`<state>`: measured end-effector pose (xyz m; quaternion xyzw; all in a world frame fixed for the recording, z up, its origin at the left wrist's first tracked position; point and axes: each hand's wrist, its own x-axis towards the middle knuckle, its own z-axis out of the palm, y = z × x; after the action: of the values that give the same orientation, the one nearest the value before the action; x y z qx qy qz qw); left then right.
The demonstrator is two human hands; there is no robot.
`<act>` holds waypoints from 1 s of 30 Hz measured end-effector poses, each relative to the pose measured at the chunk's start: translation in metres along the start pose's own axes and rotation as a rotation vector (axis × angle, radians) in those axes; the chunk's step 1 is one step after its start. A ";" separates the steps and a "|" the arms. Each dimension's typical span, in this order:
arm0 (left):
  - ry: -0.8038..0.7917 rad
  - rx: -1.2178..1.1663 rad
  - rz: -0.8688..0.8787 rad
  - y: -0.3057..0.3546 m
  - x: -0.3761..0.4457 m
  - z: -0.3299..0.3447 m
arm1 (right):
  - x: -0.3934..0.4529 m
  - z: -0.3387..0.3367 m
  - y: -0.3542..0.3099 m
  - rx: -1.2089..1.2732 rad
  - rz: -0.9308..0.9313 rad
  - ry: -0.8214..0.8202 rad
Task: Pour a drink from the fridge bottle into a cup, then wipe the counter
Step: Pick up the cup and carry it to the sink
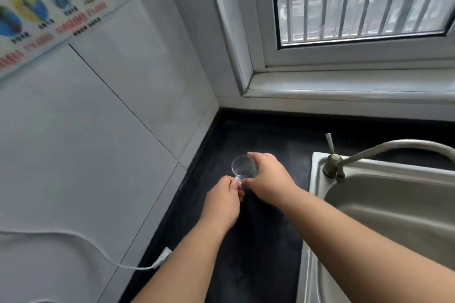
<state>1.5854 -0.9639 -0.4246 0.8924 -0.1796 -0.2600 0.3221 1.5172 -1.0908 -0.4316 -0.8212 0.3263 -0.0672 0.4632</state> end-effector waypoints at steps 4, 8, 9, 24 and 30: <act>0.027 0.059 0.017 0.006 0.030 0.005 | 0.029 0.007 0.001 0.064 0.044 0.035; 0.052 0.073 0.017 0.020 0.065 0.004 | 0.059 0.009 -0.003 0.119 0.048 0.095; 0.054 0.076 0.018 0.023 0.074 0.003 | 0.067 0.009 -0.004 0.132 0.042 0.105; 0.156 -0.152 -0.043 0.051 0.129 -0.004 | 0.103 0.001 -0.027 0.251 0.094 0.057; 0.049 -0.066 -0.055 0.037 0.065 -0.009 | 0.041 -0.007 -0.016 0.098 0.086 0.012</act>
<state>1.6369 -1.0179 -0.4166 0.8920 -0.1384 -0.2528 0.3484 1.5536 -1.1142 -0.4226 -0.7823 0.3605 -0.0680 0.5034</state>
